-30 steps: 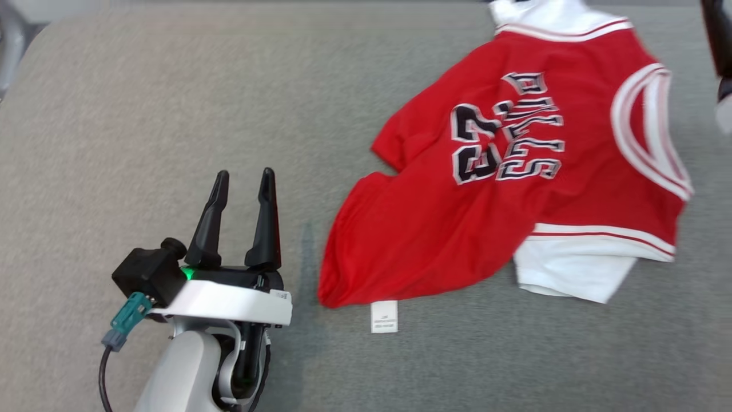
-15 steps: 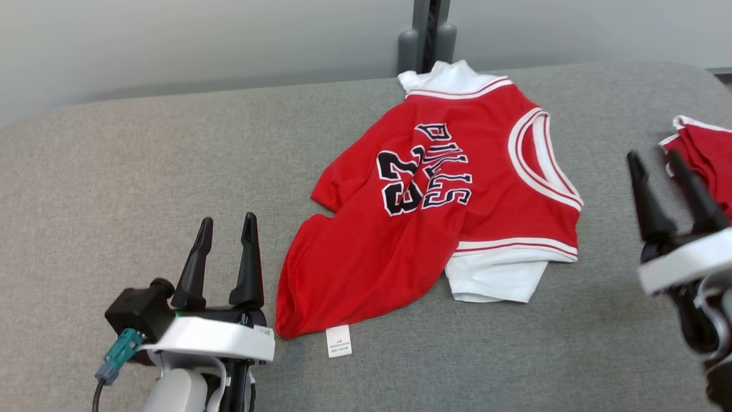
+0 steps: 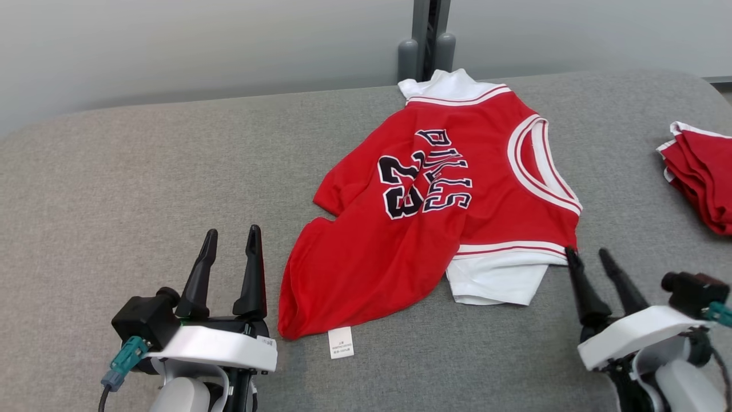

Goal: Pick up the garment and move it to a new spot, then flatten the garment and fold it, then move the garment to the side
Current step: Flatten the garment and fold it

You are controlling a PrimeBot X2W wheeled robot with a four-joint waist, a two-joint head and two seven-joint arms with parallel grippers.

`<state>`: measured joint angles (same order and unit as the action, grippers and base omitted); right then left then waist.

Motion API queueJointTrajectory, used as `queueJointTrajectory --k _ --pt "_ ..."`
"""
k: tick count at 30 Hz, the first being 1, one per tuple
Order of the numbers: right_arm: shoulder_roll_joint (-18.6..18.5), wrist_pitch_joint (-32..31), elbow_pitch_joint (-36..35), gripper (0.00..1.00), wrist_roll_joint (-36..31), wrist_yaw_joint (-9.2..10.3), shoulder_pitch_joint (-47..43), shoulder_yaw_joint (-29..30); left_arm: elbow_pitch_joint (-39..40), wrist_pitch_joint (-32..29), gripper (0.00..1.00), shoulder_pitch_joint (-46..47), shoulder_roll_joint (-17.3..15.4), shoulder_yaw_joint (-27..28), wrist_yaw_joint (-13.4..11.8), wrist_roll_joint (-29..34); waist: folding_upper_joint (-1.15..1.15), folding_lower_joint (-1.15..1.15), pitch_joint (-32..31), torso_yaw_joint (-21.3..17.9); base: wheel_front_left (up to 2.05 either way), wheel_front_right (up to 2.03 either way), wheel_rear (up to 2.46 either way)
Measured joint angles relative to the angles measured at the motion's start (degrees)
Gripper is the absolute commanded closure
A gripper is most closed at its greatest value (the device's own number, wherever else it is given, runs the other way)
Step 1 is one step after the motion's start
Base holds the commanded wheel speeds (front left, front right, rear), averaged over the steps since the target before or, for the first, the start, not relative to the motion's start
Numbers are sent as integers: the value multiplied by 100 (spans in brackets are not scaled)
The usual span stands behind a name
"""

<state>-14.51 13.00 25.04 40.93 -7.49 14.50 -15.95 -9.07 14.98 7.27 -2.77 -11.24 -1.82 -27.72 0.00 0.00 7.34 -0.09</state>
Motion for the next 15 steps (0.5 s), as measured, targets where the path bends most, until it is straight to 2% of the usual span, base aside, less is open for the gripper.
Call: queueJointTrajectory --k 7,15 --pt "334 -292 648 0 401 0 24 -248 -9 0 0 0 -1 -52 0 8 0 0 40 146 0 0 0" --pt "578 -335 1355 0 784 0 182 -157 -11 0 0 1 -2 -87 -1 13 0 0 110 322 0 0 0"
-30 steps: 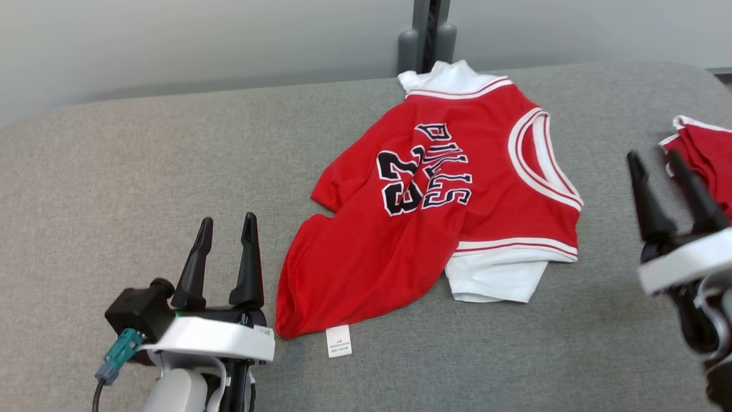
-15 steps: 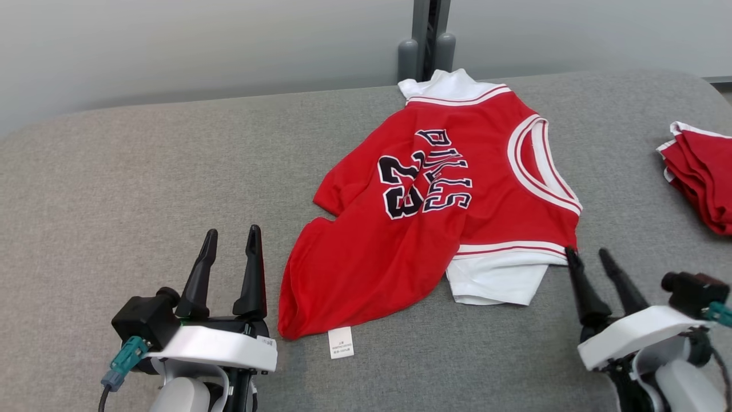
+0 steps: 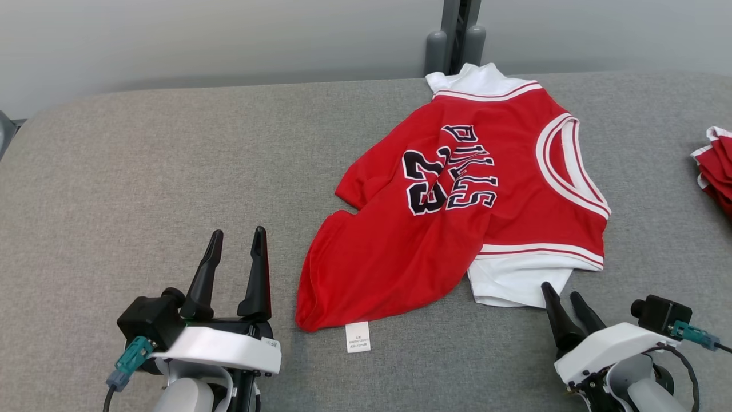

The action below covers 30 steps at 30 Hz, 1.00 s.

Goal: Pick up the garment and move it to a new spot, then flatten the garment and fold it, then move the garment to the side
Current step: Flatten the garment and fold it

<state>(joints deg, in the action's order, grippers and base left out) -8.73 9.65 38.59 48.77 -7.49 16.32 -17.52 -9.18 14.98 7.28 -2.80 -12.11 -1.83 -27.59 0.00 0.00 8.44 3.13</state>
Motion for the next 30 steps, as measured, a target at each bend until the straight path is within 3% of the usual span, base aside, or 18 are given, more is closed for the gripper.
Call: queueJointTrajectory --k 6,8,12,19,23,30 --pt "-12 -30 96 0 387 0 191 -220 2 0 0 12 1 -52 0 5 0 0 63 98 0 0 0" --pt "-54 -65 83 100 467 -1 240 -375 1 0 0 16 1 -52 -2 5 0 0 68 121 0 0 0" --pt "-199 96 101 100 567 0 299 -536 -7 0 0 5 -1 3 -24 22 0 0 0 96 0 0 0" --pt "-843 190 -93 100 414 0 337 -553 4 0 0 -102 -1 62 -24 -37 0 0 -170 -119 0 0 0" --pt "-1312 -92 -338 100 190 0 336 -490 23 0 0 -122 1 52 -24 -113 0 0 -279 -269 0 0 0" --pt "-1668 -881 -547 100 -298 0 137 -159 42 0 0 -214 1 20 -51 -175 0 0 -405 -418 0 0 0"
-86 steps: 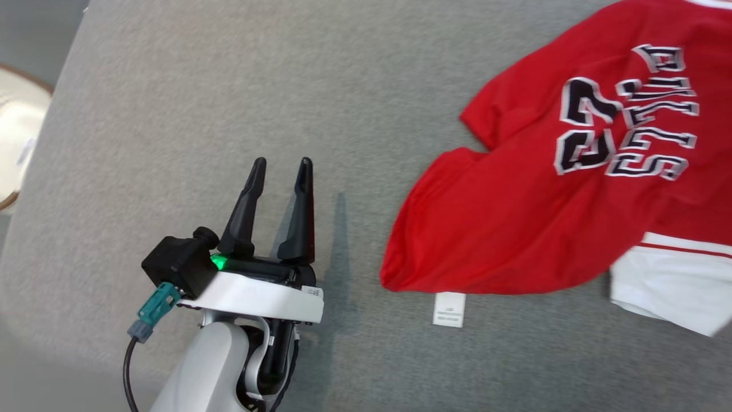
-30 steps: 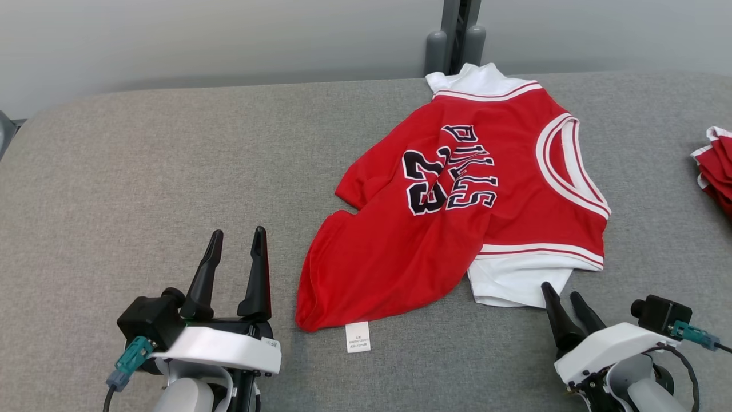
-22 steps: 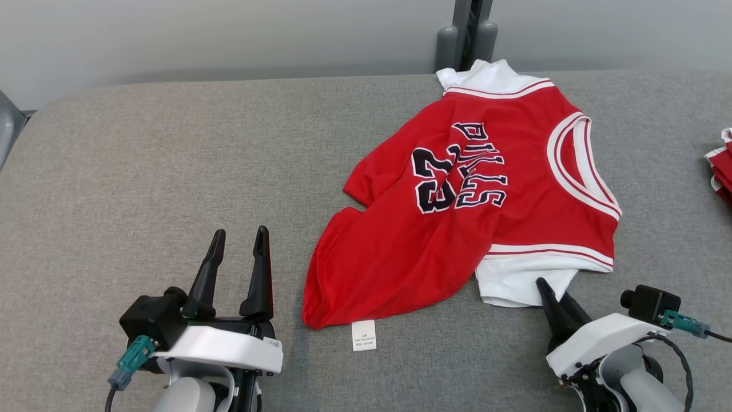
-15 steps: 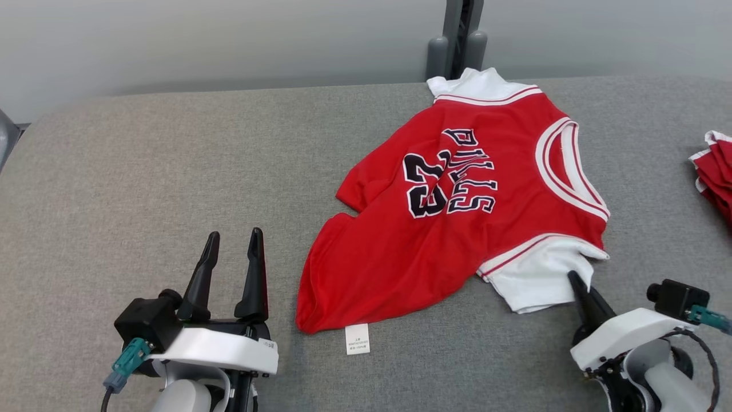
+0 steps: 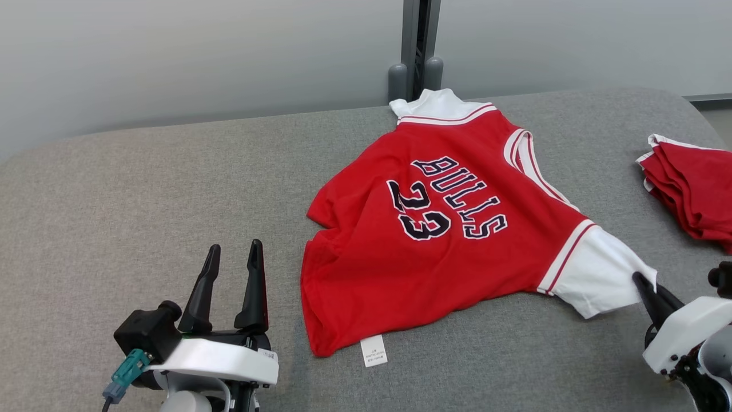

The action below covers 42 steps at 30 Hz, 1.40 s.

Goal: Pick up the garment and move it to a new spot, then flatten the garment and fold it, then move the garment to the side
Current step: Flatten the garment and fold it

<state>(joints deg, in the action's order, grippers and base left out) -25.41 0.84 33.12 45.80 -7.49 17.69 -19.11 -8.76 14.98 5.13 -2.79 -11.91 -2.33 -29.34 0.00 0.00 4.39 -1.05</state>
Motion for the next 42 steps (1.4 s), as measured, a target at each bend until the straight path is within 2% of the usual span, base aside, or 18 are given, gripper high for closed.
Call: queueJointTrajectory --k 8,9,10,13,16,19,24,29,35,39,42 --pt "377 -1129 -327 100 -370 -1 -788 749 2 1 0 -27 1 -23 0 -25 0 0 -32 -38 0 0 0" --pt "439 -1199 -327 41 -458 -1 -856 894 -1 1 0 -27 -1 -20 0 -35 0 0 -30 -42 0 0 0" --pt "480 -1199 -374 0 -628 -1 -903 1000 -5 1 0 -27 -1 -20 0 -37 0 0 -25 -47 0 0 0" --pt "710 -1199 -689 0 -905 0 -912 1316 -14 1 0 -27 -1 8 1 -32 0 0 -11 -78 0 0 0" --pt "890 -935 -1239 0 -1193 0 -858 1423 -12 1 0 -24 -1 47 9 11 0 0 15 -120 0 0 0" --pt "956 -505 -1773 0 -1451 0 -692 1401 -4 0 0 13 0 79 9 58 0 0 71 -160 0 0 0" --pt "1124 242 -2288 0 -1468 -1 -411 1042 11 1 0 169 -1 97 22 105 0 0 201 -222 0 0 0" --pt "1133 871 -2347 0 -1568 -1 -347 586 2 0 0 343 -3 66 27 166 0 0 395 -257 0 0 0" --pt "1054 1124 -2252 0 -1502 0 -233 430 -221 0 0 845 0 100 160 566 0 0 775 -342 0 0 0" --pt "990 1226 -2241 0 -1432 -1 -70 410 -878 0 0 1397 -22 145 335 1012 0 0 1076 -445 0 0 0" --pt "966 1283 -2224 0 -1389 0 4 400 -1603 -4 0 1964 -168 125 428 1191 0 0 1282 -553 0 0 0"
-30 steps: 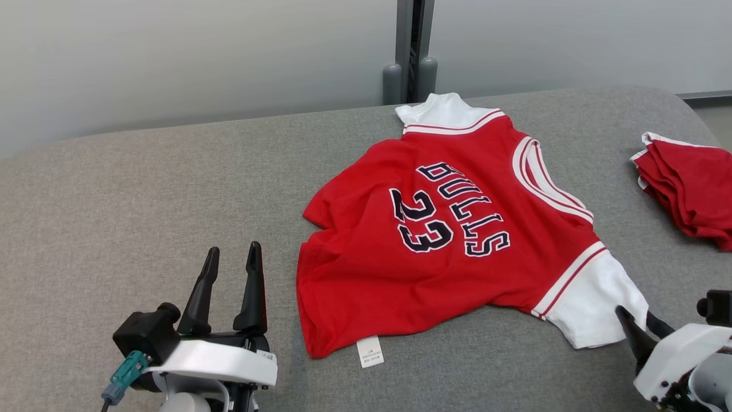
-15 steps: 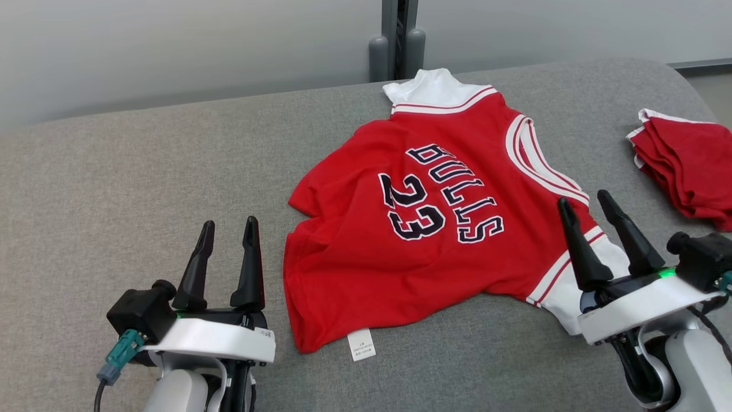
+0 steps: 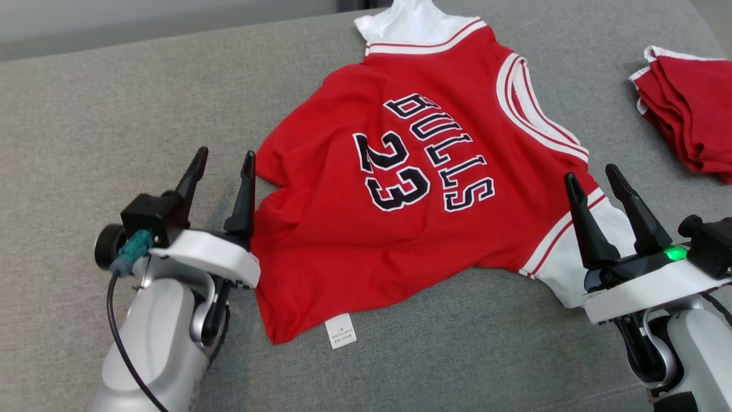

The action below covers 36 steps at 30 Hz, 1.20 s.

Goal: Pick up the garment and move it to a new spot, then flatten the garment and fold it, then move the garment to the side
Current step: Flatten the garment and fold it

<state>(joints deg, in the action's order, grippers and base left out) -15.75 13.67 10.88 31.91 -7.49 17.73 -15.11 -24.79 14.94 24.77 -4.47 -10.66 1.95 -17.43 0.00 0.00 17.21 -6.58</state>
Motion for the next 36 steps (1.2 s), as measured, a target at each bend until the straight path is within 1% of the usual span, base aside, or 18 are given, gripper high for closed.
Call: queueJointTrajectory --k 3,7,10,15,18,21,22,24,25,29,34,36 --pt "-4 48 31 0 34 0 49 1 -673 -201 0 622 -164 -119 123 127 0 1 191 -108 0 0 0" --pt "10 91 80 0 43 0 66 -37 -1416 -823 0 1308 -302 -354 330 174 0 0 409 -228 0 0 0" --pt "25 100 109 0 42 -1 124 -54 -1788 -1230 0 1705 -436 -550 457 169 0 0 521 -301 0 0 0" --pt "55 109 158 0 43 0 164 -13 -2062 -1871 0 2095 -571 -1099 533 43 0 0 599 -373 0 0 0" --pt "92 124 164 0 41 0 174 0 -1995 -2239 0 2175 -635 -1597 548 -281 0 0 634 -388 0 0 0" --pt "129 124 145 0 32 0 179 22 -1855 -2446 2 2288 -828 -1894 549 -592 0 0 672 -399 0 0 0" --pt "147 125 137 0 31 0 181 22 -1828 -2486 50 2310 -883 -1954 550 -691 0 0 683 -403 0 0 0" --pt "167 125 132 0 24 -1 182 29 -1788 -2499 87 2382 -984 -1998 553 -814 0 0 705 -410 0 0 0" --pt "174 125 132 0 21 0 182 32 -1771 -2491 100 2430 -1038 -1990 553 -861 0 0 715 -412 0 0 0" --pt "197 130 131 0 4 0 188 41 -1728 -2486 100 2693 -1240 -1992 553 -947 0 0 733 -403 0 0 0" --pt "236 131 136 0 -33 -1 233 59 -1588 -2709 100 3305 -1559 -2260 553 -877 0 0 757 -399 0 0 0" --pt "252 132 131 0 -63 0 277 30 -1559 -2782 100 3548 -1692 -2363 554 -740 0 0 775 -420 0 0 0"
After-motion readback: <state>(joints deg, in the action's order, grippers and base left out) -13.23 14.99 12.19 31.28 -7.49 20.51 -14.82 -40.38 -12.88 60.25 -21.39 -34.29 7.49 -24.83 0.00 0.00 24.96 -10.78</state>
